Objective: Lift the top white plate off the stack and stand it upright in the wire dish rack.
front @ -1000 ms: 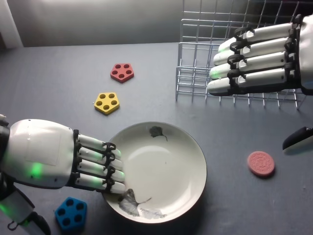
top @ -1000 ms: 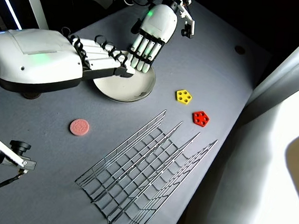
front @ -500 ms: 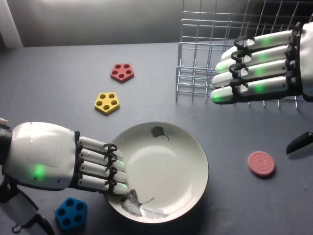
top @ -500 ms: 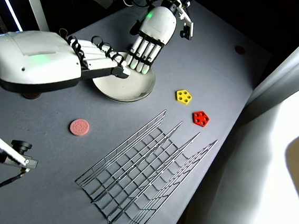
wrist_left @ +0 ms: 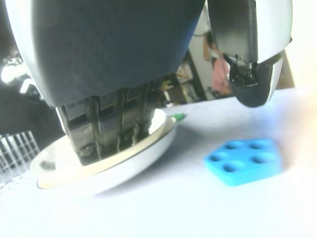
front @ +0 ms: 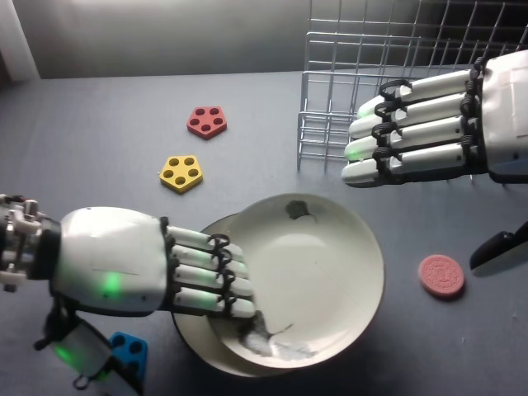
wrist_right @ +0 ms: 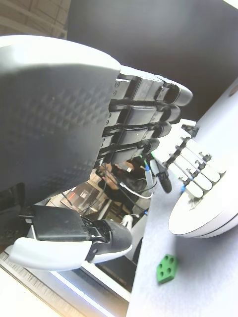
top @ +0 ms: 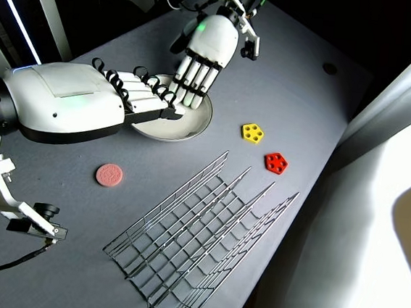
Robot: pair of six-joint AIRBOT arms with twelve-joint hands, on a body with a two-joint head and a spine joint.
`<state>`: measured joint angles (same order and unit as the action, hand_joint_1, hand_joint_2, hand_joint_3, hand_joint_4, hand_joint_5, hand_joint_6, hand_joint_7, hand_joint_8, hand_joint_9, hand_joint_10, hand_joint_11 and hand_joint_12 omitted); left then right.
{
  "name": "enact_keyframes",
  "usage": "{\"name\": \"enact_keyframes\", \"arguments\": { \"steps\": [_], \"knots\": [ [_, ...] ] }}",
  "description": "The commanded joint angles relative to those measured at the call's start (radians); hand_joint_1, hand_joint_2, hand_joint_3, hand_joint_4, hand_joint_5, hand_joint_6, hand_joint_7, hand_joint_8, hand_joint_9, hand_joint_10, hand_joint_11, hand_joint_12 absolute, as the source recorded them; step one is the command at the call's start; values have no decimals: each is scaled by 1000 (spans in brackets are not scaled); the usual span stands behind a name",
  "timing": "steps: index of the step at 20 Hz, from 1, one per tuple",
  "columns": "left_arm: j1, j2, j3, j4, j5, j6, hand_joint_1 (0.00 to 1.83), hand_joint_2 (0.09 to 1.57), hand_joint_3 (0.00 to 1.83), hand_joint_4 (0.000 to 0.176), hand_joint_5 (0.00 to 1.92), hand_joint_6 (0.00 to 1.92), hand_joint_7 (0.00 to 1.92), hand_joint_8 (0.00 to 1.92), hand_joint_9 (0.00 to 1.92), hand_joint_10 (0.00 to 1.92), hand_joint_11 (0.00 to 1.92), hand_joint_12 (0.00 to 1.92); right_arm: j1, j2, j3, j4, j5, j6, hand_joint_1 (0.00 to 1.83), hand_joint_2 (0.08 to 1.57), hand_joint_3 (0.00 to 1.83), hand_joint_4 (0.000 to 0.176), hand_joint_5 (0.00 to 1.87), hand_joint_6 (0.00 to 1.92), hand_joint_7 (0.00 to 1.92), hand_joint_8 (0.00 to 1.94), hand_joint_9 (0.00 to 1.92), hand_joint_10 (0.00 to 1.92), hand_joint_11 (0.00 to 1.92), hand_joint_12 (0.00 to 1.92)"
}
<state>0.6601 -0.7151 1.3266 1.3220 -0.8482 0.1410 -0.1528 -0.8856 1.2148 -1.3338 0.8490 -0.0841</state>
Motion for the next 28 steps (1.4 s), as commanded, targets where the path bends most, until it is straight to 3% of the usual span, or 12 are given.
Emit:
{"name": "enact_keyframes", "arguments": {
  "steps": [1,5,9,12,13,14,15,16,17,21,28],
  "knots": [
    [-19,-15,-6,-41,-22,0,306,1047,0,0,50,0,60,1,52,4,10,139,5,5,6,75,51,-2,437,1051,0,0,81,2,97,4,98,4,2,333],
    [-25,-46,-7,-45,12,-1,247,1037,0,0,87,2,92,1,68,1,0,199,-1,-22,21,74,38,-2,325,1072,3,0,55,1,82,0,83,0,0,322],
    [-25,-56,-5,-45,20,-1,283,1031,0,0,85,0,80,0,53,0,0,139,-29,-26,14,64,16,-2,366,1096,3,0,55,1,59,0,74,2,0,327],
    [-25,-60,-2,-45,23,-1,317,1014,0,0,88,0,89,1,80,1,0,217,-45,-34,19,64,9,-2,456,1114,2,0,69,0,91,1,103,3,0,362],
    [-25,-62,0,-47,24,-1,311,1016,0,0,87,0,104,3,93,3,0,246,-46,-38,19,64,8,-2,645,1115,0,0,43,0,58,0,70,1,0,318],
    [-25,-62,0,-47,24,-1,311,1016,0,0,87,0,104,3,93,3,0,246,-47,-40,19,64,8,-2,645,1115,0,0,43,0,58,0,70,1,0,318],
    [-25,-63,3,-47,25,-1,308,1019,0,0,91,0,118,0,119,2,0,340,-51,-45,21,64,6,-2,835,1128,1,0,2,0,17,0,61,0,0,343],
    [-25,-64,4,-47,26,-1,308,1019,0,0,91,0,118,0,119,2,0,340,-54,-50,23,64,2,-2,835,1128,1,0,2,0,17,0,61,0,0,343],
    [-25,-65,5,-48,26,-1,267,1022,2,0,90,0,110,0,117,0,0,351,-58,-54,25,64,0,-2,987,1065,0,0,37,0,47,0,77,0,0,417],
    [-25,-67,6,-48,27,-1,250,1021,1,0,97,0,104,0,110,0,0,349,-64,-72,29,63,-11,-2,1065,1036,0,0,48,3,68,1,101,1,0,444],
    [-25,-67,24,-48,19,-1,243,1030,1,0,79,2,86,2,86,4,0,287,-96,-95,16,42,-32,-2,1028,1017,1,0,79,3,80,0,116,0,0,490]
  ]
}}
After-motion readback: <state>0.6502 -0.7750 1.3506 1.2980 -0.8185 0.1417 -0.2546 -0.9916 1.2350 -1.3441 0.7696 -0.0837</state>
